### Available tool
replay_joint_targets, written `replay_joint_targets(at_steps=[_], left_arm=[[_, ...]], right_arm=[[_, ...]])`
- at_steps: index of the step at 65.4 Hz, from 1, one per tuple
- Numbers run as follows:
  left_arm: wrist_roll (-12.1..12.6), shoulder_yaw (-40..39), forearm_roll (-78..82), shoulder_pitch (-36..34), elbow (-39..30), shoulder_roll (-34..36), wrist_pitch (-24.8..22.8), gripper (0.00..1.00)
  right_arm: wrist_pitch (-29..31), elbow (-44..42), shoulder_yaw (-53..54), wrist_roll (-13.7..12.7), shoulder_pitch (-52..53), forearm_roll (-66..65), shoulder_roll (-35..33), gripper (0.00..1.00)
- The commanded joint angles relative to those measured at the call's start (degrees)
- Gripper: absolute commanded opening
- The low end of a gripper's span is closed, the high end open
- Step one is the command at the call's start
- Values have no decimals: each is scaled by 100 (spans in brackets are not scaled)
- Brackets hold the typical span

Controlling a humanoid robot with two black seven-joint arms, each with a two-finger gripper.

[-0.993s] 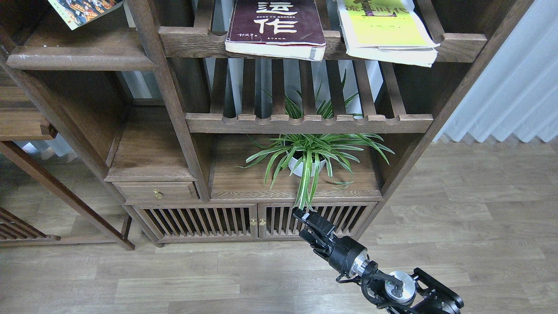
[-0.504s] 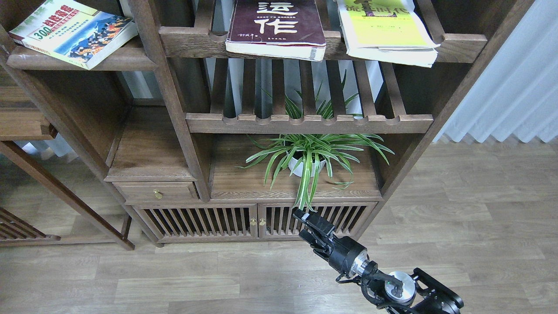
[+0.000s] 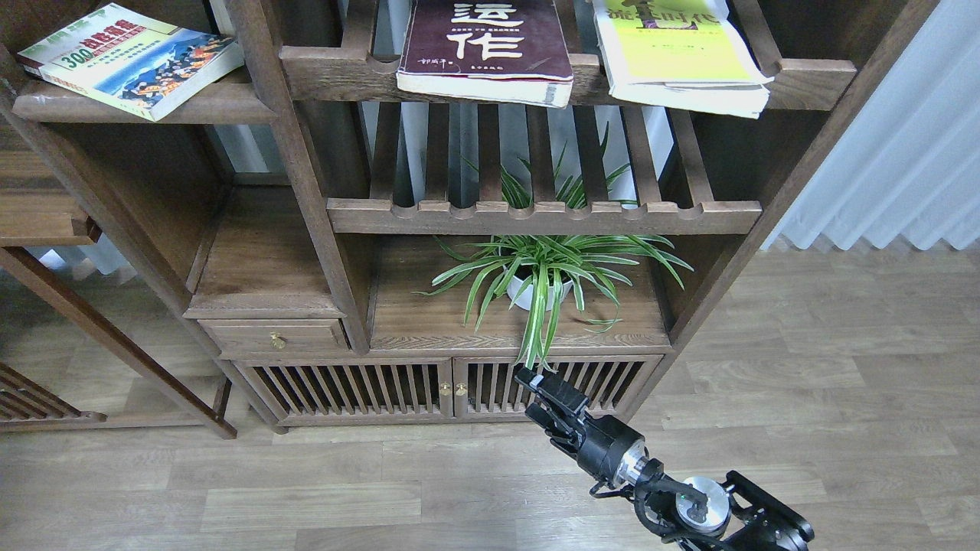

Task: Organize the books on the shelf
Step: 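Lay the blue book flat on the top shelf corner, release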

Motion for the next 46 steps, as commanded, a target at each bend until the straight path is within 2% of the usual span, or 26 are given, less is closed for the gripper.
replay_joint_targets(at_steps=[1,20,46], left_arm=[[-1,-16,-89,131,-693,70,0,100],[-1,-8,-151,149,-2029,236,0,100],[-1,36,-107,210,-2249,-238,0,100]], right_arm=[[0,-8,0,0,-8,-6,0,99],[0,-17,-9,0,-52,-6,0,99],[0,-17,0,0,-131,-6,0,99]])
